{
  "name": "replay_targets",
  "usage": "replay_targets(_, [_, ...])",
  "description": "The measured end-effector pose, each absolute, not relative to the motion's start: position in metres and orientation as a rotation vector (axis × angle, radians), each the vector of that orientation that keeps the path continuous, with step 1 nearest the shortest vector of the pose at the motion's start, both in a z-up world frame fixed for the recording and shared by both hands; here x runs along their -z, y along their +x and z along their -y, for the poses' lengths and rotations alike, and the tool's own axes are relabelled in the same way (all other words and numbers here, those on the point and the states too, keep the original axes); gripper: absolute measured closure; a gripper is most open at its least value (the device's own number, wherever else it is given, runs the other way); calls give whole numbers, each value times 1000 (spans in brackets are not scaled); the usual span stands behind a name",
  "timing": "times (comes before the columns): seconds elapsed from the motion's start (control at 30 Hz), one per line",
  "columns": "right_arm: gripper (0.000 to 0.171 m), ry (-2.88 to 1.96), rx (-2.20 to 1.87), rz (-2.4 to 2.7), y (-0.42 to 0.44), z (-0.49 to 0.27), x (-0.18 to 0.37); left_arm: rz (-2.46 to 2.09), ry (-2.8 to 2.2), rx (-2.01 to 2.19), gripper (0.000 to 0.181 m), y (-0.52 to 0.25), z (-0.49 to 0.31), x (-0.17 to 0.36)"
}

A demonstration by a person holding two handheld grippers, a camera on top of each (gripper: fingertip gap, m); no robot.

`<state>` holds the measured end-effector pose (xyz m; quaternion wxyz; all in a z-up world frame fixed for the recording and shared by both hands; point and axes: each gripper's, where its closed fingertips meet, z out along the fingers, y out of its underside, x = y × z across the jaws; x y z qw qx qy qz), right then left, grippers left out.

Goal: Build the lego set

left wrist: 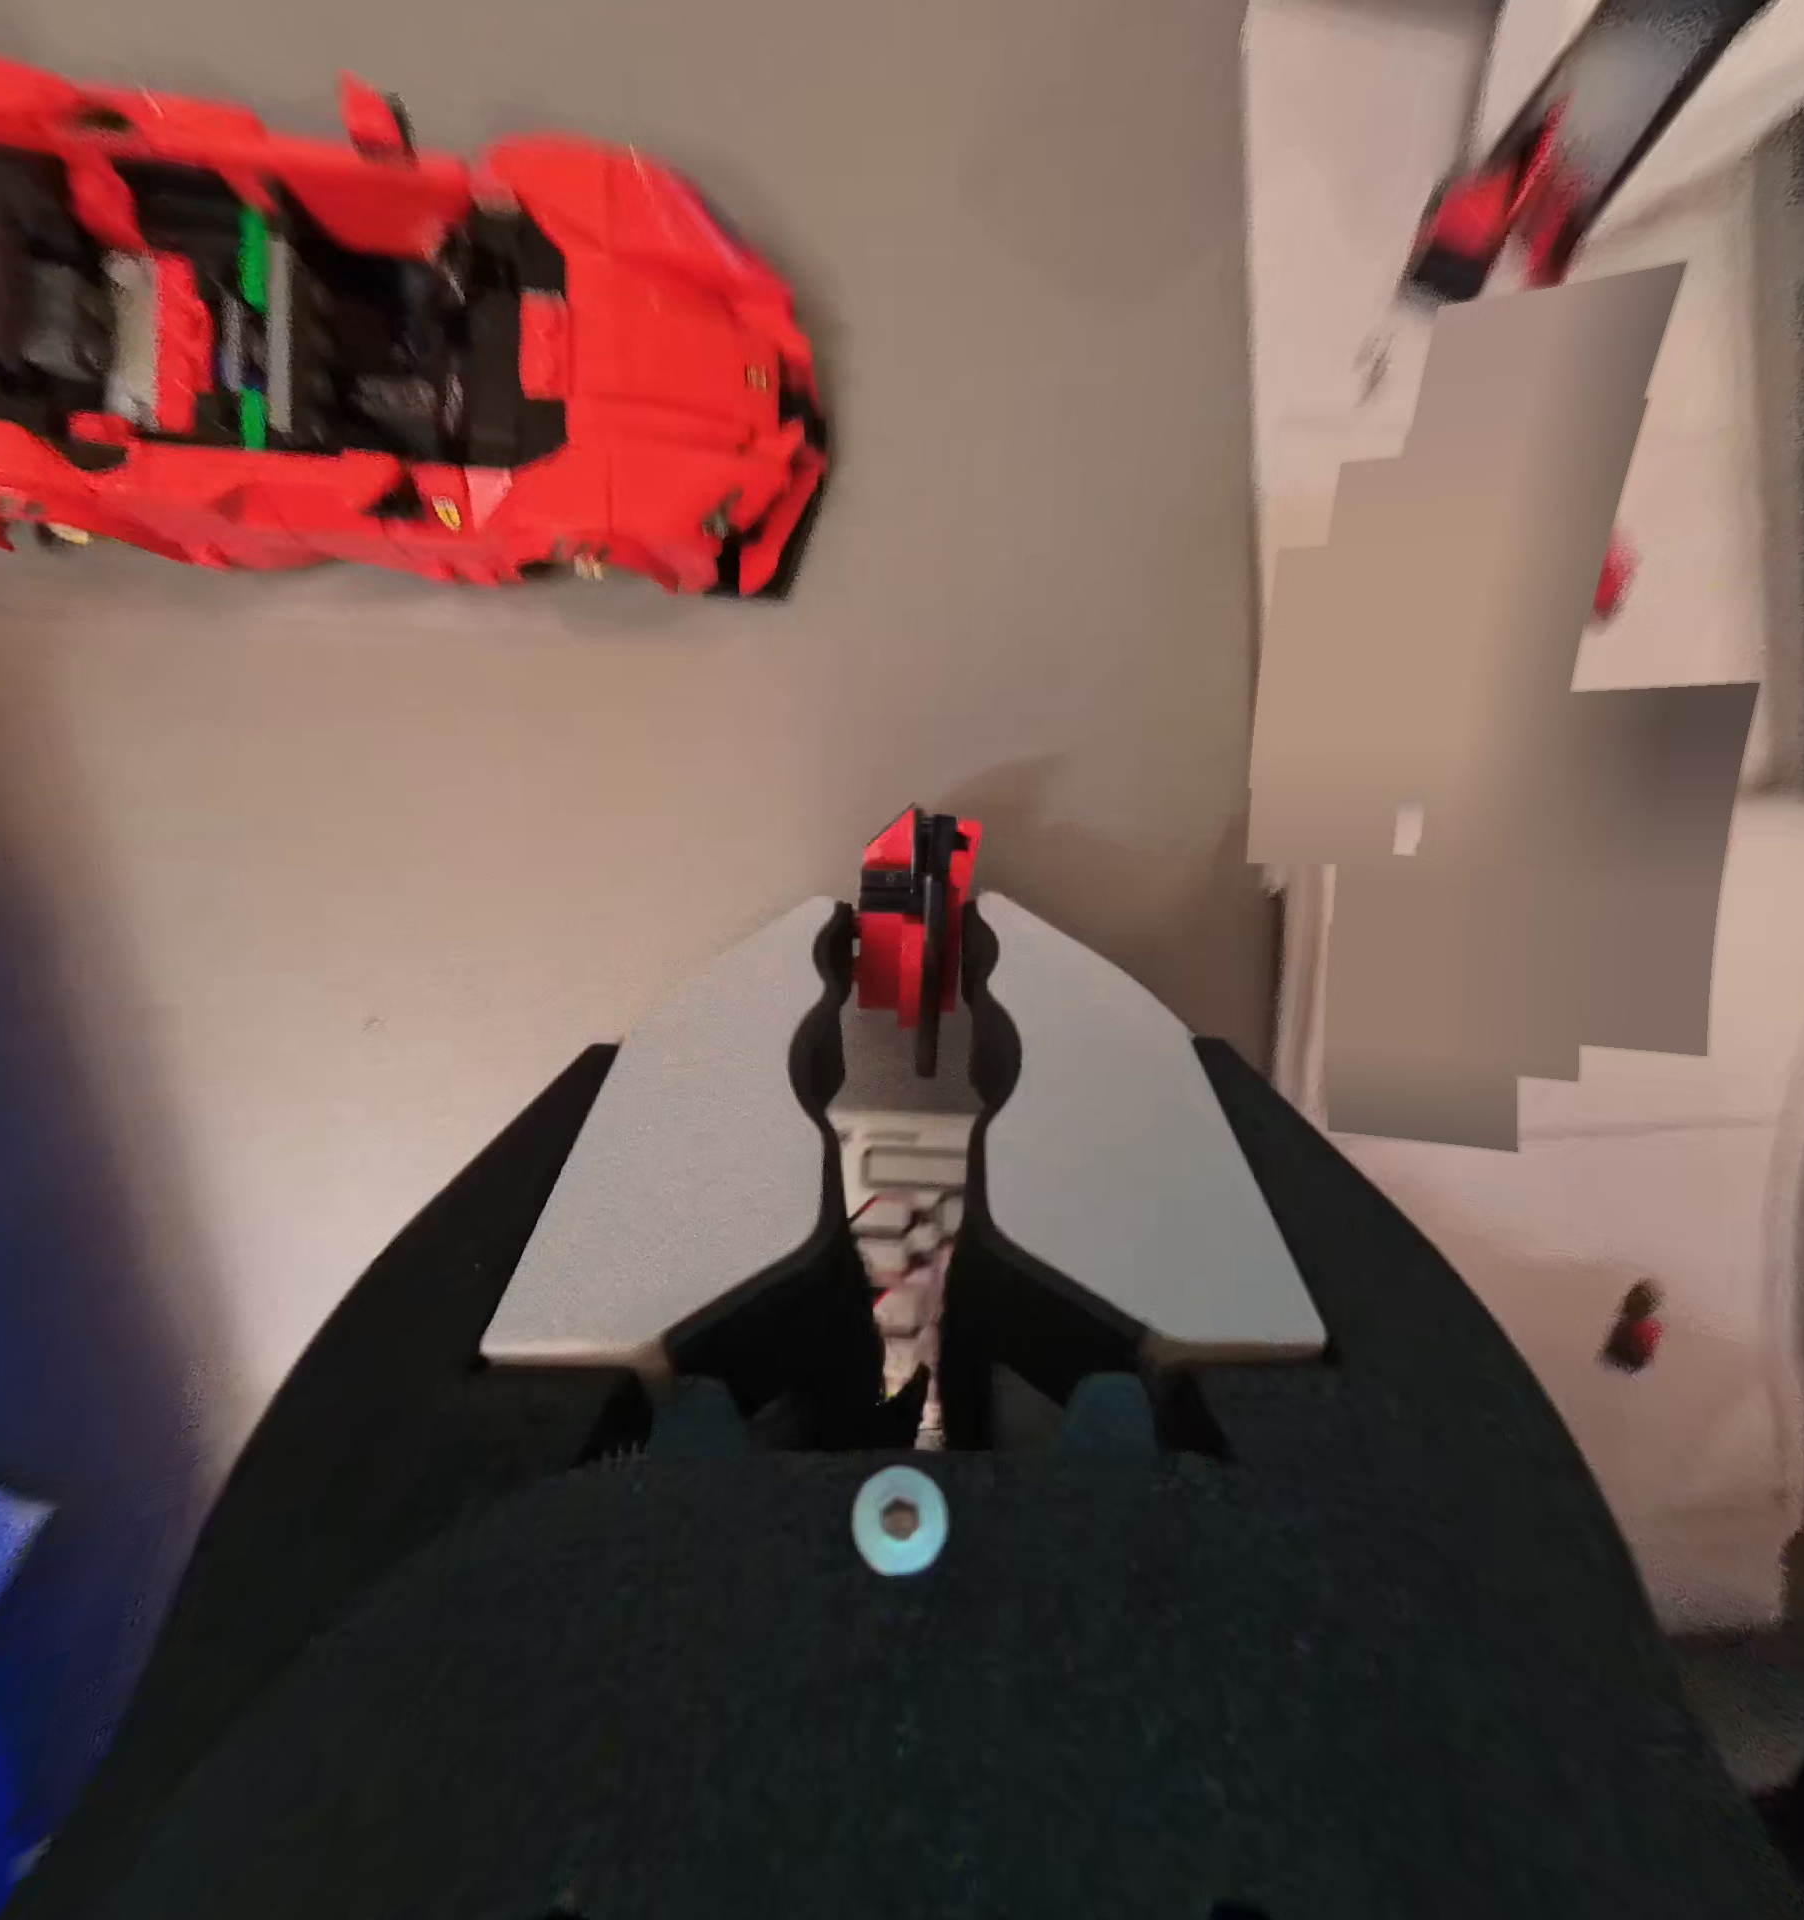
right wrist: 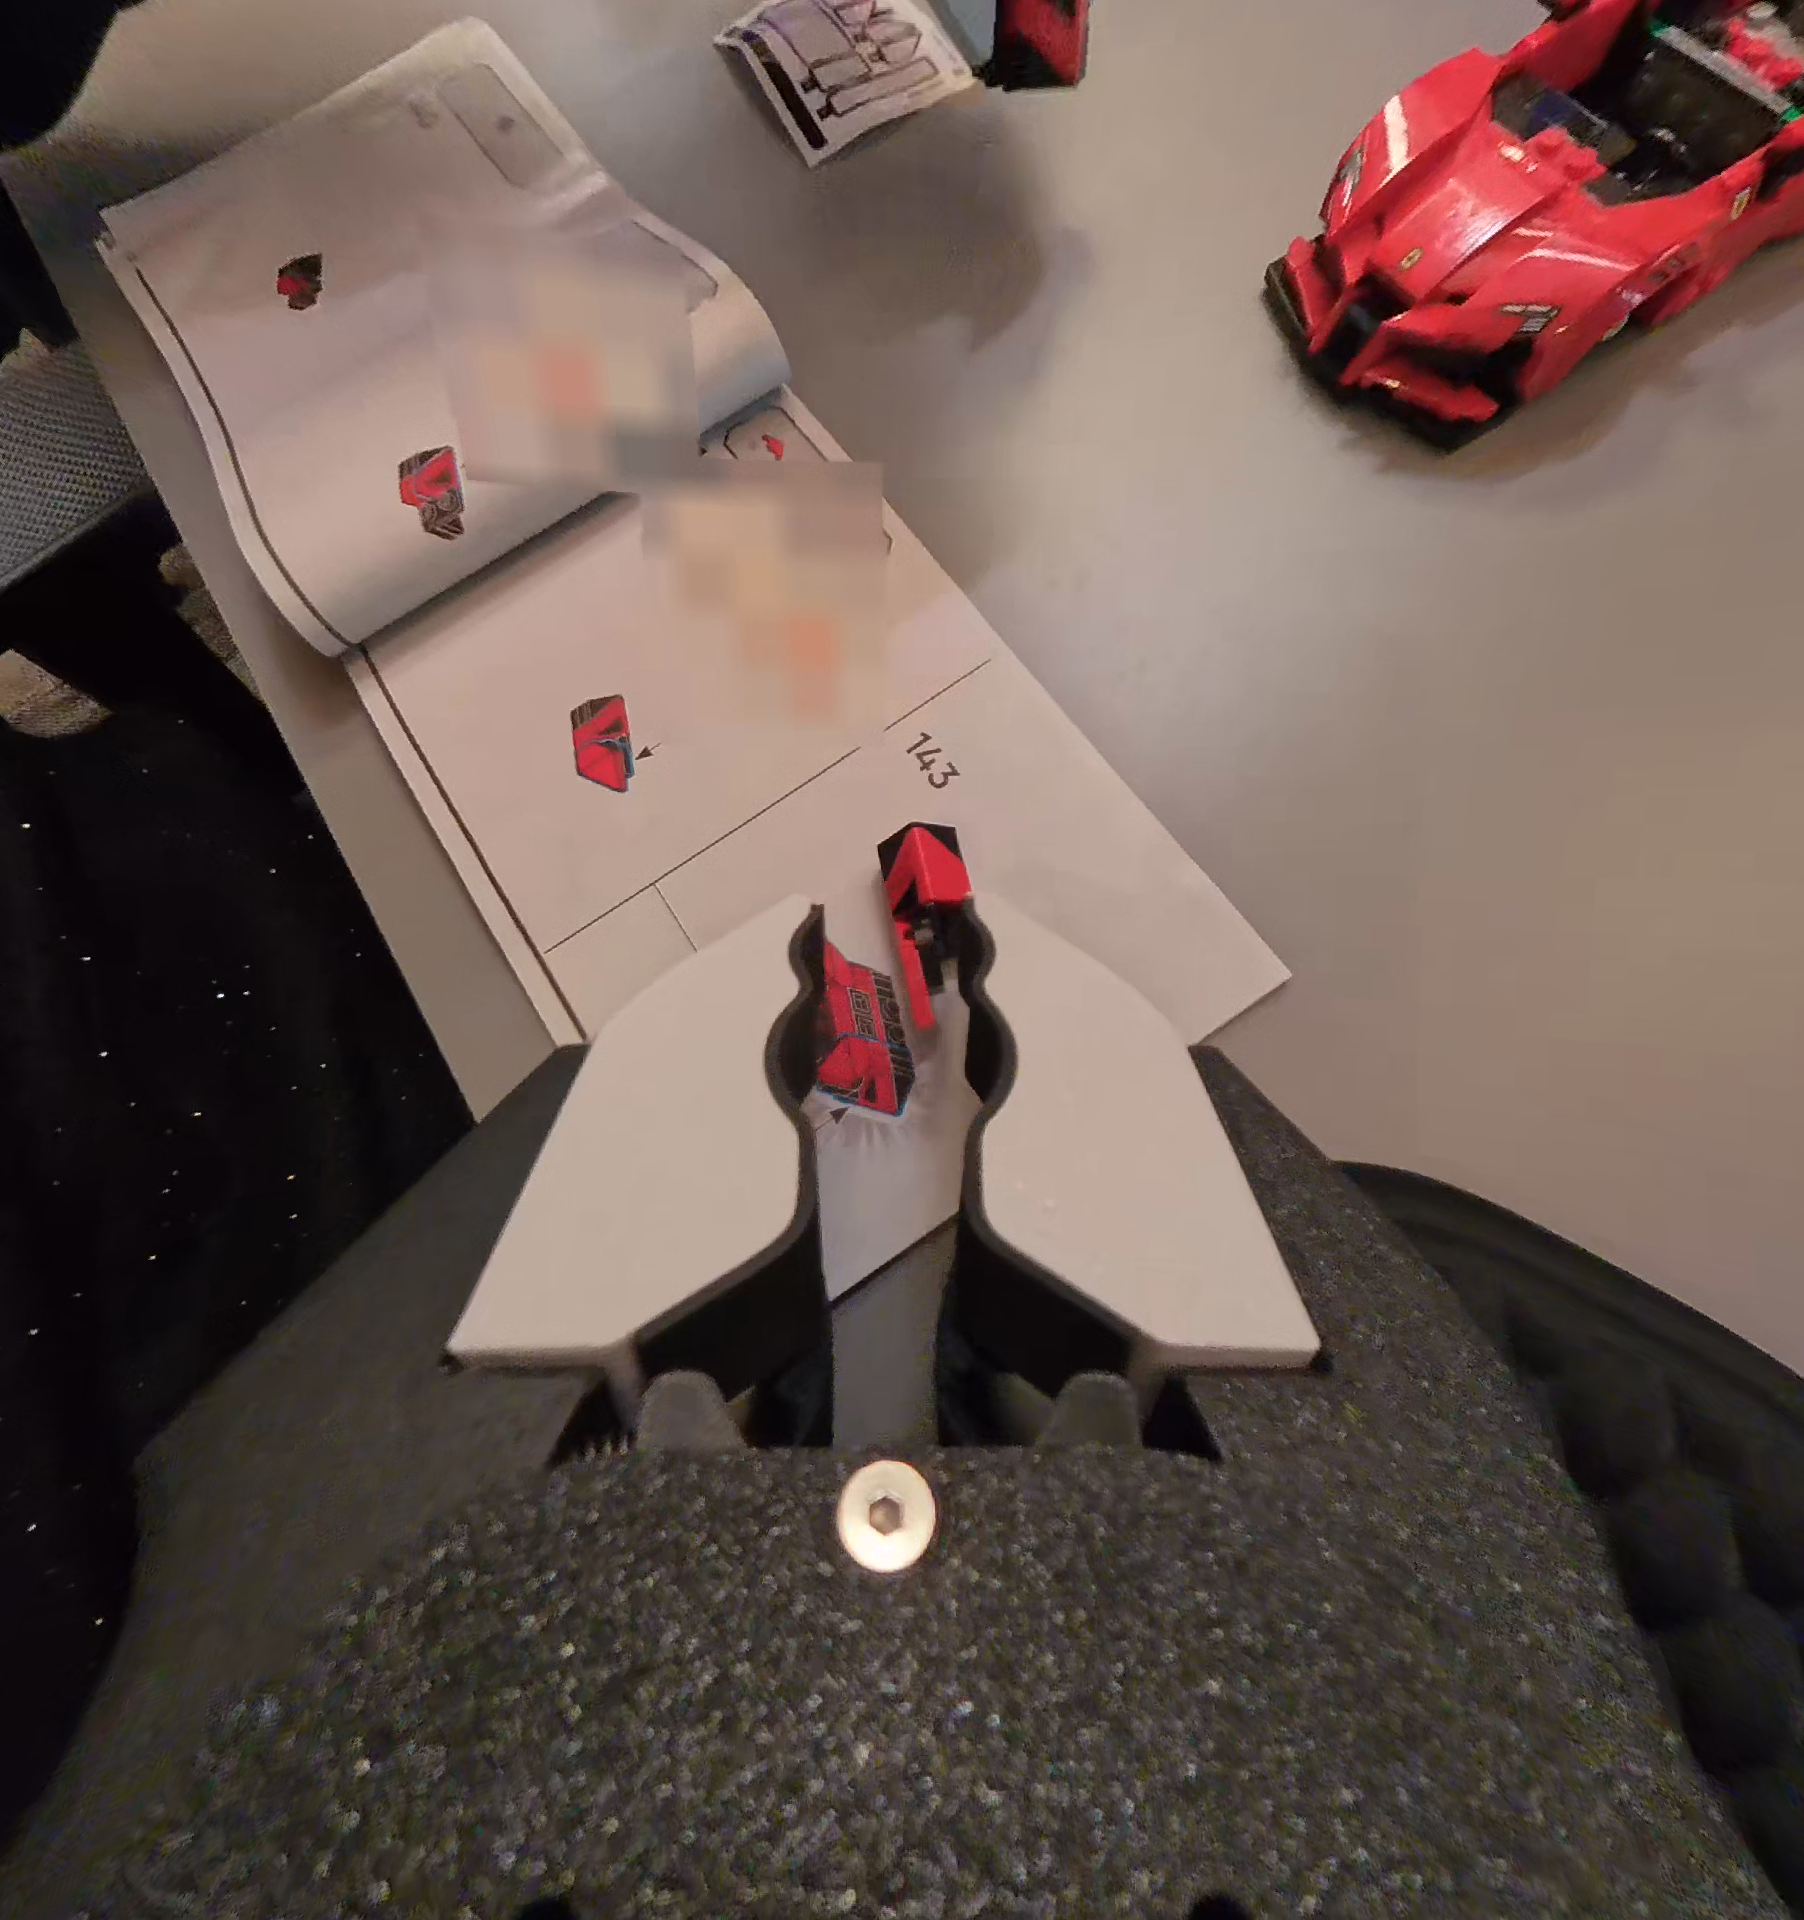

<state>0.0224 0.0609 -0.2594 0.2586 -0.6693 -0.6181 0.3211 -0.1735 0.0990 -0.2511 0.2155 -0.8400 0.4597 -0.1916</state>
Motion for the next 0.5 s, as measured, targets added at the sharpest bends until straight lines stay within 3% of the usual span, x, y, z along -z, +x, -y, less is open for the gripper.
replay_targets(0.27, [108, -1399, -936, 1445, 9, -68, 185, -373, -1643, 1282, 162, -117, -78, 128])
replay_targets(0.5, [107, -1011, -857, 1273, -34, -36, 113, 261, -1137, 1490, 161, -110, -55, 91])
